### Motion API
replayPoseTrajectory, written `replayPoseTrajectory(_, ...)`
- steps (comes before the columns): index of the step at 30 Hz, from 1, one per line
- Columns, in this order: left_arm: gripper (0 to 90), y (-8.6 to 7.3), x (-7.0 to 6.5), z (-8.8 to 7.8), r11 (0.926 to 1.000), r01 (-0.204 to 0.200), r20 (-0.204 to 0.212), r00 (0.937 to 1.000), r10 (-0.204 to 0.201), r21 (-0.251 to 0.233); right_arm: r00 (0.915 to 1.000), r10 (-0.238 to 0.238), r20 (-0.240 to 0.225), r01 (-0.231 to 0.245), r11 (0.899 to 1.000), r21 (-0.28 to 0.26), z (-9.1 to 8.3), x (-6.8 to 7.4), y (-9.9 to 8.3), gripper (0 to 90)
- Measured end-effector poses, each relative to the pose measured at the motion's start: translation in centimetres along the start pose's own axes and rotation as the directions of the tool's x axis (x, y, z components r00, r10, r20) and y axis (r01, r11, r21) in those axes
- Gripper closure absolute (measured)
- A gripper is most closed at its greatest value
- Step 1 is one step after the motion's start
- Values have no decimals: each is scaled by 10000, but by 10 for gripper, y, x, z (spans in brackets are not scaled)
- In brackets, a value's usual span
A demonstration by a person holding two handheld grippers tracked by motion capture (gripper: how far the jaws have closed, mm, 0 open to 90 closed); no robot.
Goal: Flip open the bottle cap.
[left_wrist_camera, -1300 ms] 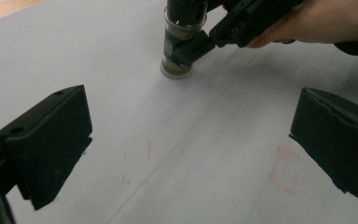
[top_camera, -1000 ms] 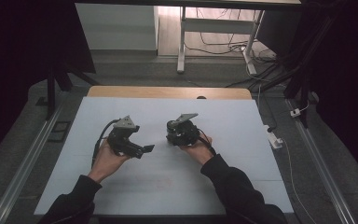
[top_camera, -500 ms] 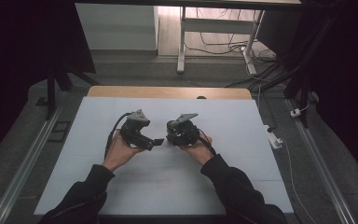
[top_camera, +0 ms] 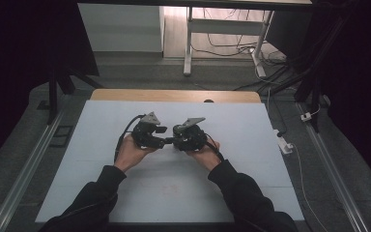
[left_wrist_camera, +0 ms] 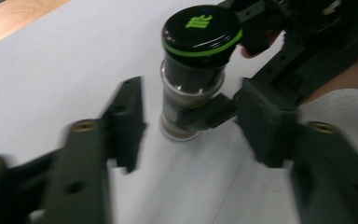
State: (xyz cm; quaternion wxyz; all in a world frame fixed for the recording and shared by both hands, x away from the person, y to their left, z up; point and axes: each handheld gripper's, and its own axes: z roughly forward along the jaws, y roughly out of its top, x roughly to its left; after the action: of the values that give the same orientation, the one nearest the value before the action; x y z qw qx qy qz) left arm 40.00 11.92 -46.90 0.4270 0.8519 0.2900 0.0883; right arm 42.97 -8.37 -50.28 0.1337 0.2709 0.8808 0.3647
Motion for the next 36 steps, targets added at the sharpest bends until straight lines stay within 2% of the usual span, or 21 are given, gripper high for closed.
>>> replayPoseTrajectory(3, 673, 1, -2, 2, 9999, -134, 224, 9997, 132, 86, 10000, 11, 1, -11, 10000, -6, 0, 0, 0, 527)
replayPoseTrajectory(6, 836, 2, -5, 5, 9996, -195, 156, 9997, 192, 225, 10000, 14, -3, -14, 10000, -10, 0, 0, 0, 527)
replayPoseTrajectory(8, 886, 2, -6, 7, 9993, -220, 102, 9997, 217, 304, 10000, 14, 0, -14, 10000, -10, 0, 0, 0, 527)
replayPoseTrajectory(15, 888, 3, -6, 9, 9995, -129, 172, 9998, 123, 305, 10000, 84, -34, -85, 10000, -41, 0, -1, 0, 527)
replayPoseTrajectory(22, 888, 6, -7, 4, 9993, -189, 218, 9996, 183, 312, 10000, 65, -18, -65, 10000, 2, 0, 0, 0, 528)
replayPoseTrajectory(31, 888, 12, -9, -1, 9999, -105, 287, 9995, 104, 45, 10000, 46, 11, -46, 10000, 17, 0, 0, 0, 528)
replayPoseTrajectory(36, 888, 13, -9, 1, 10000, -20, 116, 9999, 20, 40, 10000, 28, 39, -29, 10000, 46, 0, 1, 0, 528)
